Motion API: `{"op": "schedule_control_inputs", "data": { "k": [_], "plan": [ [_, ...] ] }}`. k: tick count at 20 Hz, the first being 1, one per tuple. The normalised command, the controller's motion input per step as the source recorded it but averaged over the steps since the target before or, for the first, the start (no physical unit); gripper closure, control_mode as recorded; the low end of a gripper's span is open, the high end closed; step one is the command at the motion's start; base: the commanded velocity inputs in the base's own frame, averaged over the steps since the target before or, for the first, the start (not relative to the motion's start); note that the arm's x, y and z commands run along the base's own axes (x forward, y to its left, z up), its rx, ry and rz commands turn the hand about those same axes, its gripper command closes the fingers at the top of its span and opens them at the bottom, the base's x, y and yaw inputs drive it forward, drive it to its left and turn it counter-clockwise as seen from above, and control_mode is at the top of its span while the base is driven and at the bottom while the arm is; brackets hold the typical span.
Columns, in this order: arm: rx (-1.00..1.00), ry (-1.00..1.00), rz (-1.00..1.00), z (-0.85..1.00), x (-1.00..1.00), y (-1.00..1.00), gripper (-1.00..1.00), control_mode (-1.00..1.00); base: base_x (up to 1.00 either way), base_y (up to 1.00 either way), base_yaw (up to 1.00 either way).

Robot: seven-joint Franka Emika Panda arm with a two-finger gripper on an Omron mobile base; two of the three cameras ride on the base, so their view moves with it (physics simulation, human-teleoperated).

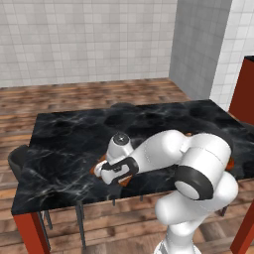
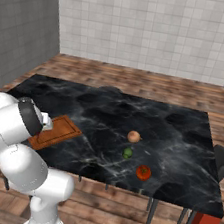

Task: Place the avocado, onion, tomato, and bell pepper on the cutting board.

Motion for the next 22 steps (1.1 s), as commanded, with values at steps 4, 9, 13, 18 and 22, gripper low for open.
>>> {"op": "schedule_control_inputs", "data": {
  "k": [4, 9, 13, 18, 22],
  "plan": [
    [-0.02, 0.0, 0.0, -0.18, 0.02, 0.0, 1.0, -1.0, 0.0, 0.0, 0.0],
    [-0.02, 0.0, 0.0, -0.16, 0.01, 0.0, -1.0, -1.0, 0.0, 0.0, 0.0],
    [0.0, 0.0, 0.0, -0.03, 0.0, 0.0, -1.0, -1.0, 0.0, 0.0, 0.0],
    [0.0, 0.0, 0.0, 0.0, 0.0, 0.0, -1.0, -1.0, 0.0, 0.0, 0.0],
    [0.0, 0.0, 0.0, 0.0, 0.0, 0.0, -1.0, -1.0, 0.0, 0.0, 0.0]
  ]
}}
